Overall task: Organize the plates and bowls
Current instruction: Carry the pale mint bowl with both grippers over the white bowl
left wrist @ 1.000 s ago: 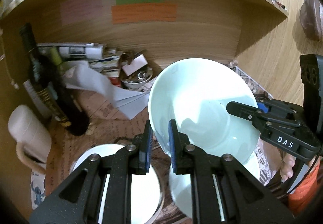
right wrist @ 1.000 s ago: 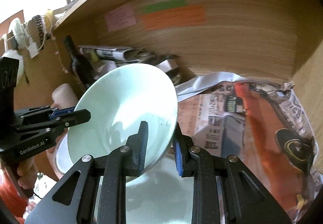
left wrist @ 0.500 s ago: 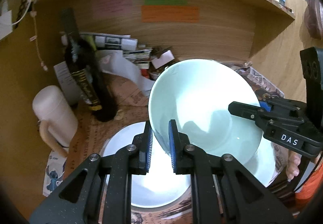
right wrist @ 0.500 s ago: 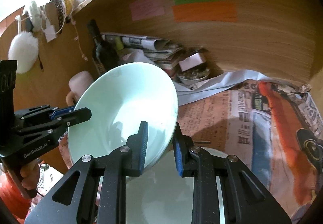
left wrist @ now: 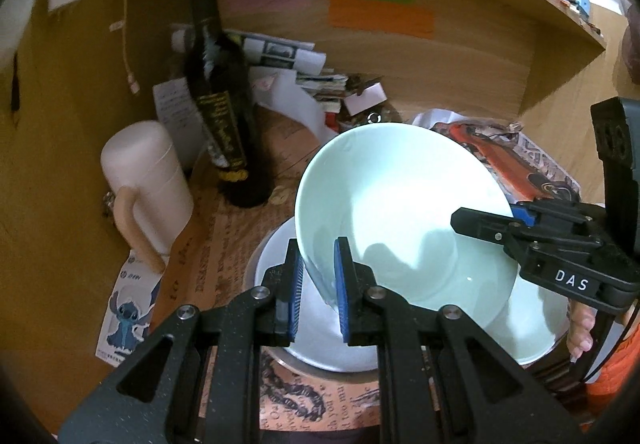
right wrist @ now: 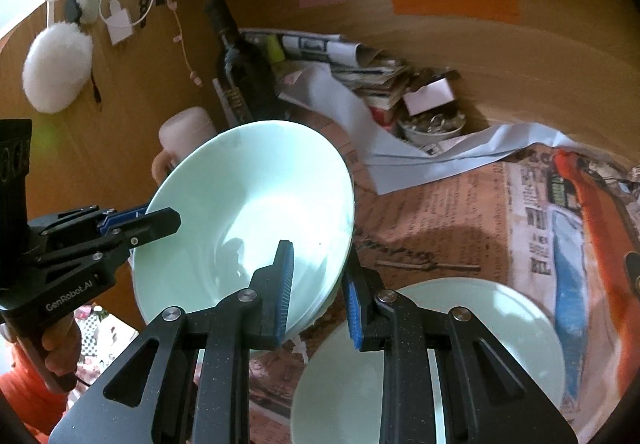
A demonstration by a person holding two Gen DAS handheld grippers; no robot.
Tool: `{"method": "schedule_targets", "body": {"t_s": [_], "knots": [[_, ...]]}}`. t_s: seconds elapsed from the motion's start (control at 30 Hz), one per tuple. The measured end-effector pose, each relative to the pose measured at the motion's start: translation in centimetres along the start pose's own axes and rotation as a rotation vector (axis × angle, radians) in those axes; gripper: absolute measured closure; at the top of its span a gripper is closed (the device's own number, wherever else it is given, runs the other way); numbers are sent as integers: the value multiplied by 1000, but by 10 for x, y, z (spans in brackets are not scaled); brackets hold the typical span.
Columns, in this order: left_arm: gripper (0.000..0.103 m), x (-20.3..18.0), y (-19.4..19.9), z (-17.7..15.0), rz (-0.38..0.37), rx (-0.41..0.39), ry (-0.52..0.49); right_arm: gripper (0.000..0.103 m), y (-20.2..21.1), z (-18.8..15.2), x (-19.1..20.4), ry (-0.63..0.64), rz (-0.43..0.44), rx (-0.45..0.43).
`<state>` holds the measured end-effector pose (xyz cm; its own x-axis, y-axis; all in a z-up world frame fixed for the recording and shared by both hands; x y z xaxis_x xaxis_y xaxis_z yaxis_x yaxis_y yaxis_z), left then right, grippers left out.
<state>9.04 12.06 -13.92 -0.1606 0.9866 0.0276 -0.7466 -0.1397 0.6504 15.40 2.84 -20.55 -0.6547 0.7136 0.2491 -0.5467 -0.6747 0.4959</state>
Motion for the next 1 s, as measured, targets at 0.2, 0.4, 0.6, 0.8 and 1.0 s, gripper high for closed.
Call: {"method": "schedule_targets", "body": {"t_s": [0.2, 0.4, 0.6, 0.8, 1.0], "knots": [[88, 16, -5, -11, 8, 31, 37, 82, -15, -4, 8, 4, 19, 31], [88, 27, -8, -16, 15, 44, 58, 82, -27, -8, 13, 19, 23, 61], [88, 35, -15, -22, 16, 61, 79, 81, -37, -11, 17, 35, 20, 92], [88, 40, -20, -26, 11, 73, 89, 81, -41, -13, 21, 74, -10, 109], [89, 40, -24, -28, 1, 80, 81, 80, -45, -12, 21, 97, -33, 112]]}}
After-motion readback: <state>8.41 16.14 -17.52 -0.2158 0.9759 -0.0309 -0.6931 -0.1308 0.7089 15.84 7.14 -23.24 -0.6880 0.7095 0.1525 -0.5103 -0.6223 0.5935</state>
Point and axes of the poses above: each gripper's, at about its wrist camera, not at the fingertips, and y roughly against the way its jaws point, x to its left, z to its top, the point moved 7 cm from there along -y, roughly the way its jaws point, and after that the axes turned 5 degrees about z, right-handed, at the moved point
